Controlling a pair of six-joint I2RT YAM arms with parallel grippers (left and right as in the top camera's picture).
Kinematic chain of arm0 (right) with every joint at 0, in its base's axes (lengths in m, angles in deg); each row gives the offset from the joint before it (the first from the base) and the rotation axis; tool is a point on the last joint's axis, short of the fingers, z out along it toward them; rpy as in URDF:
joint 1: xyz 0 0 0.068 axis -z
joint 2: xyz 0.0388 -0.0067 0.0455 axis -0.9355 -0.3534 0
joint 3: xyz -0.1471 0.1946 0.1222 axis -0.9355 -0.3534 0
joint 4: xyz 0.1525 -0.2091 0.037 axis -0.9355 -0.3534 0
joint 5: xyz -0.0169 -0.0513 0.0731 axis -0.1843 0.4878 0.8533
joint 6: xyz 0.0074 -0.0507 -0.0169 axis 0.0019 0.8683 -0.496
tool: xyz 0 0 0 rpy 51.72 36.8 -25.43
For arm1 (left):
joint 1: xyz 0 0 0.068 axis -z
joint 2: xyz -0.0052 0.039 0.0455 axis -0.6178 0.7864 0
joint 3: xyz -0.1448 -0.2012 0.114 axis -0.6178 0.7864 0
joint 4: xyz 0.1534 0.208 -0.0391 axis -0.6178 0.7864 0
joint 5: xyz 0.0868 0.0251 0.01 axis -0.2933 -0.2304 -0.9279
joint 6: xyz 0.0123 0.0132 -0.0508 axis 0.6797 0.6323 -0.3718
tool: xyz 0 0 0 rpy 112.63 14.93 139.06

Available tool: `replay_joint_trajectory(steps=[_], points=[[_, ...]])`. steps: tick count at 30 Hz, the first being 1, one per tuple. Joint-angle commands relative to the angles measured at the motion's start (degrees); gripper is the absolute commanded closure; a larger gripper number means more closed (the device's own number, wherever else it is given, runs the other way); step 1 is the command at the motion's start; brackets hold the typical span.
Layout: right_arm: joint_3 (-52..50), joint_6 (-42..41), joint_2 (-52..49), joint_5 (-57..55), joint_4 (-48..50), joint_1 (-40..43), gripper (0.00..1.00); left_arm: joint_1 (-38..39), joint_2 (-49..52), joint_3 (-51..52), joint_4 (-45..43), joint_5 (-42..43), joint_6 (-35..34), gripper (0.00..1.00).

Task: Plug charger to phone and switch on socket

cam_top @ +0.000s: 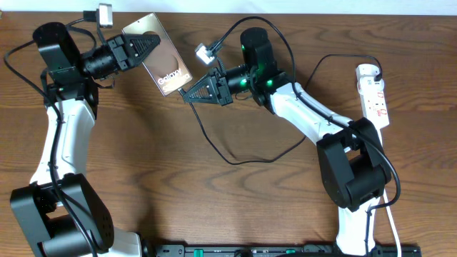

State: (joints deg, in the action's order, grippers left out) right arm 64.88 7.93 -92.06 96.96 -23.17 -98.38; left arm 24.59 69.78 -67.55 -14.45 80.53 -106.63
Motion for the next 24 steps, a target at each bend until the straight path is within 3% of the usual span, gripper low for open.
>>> replay_joint_trajectory(steps=[1,24], points=[[2.34,-0.52,1.33,-2.58,2.38,1.03,0.99,0.87,-0.22,0.63,0.76,3.34,2.99,0.93],[2.34,-0.52,1.33,-3.82,2.51,0.98,0.99,4.33,-0.20,0.63,0.57,2.29,3.21,0.93]])
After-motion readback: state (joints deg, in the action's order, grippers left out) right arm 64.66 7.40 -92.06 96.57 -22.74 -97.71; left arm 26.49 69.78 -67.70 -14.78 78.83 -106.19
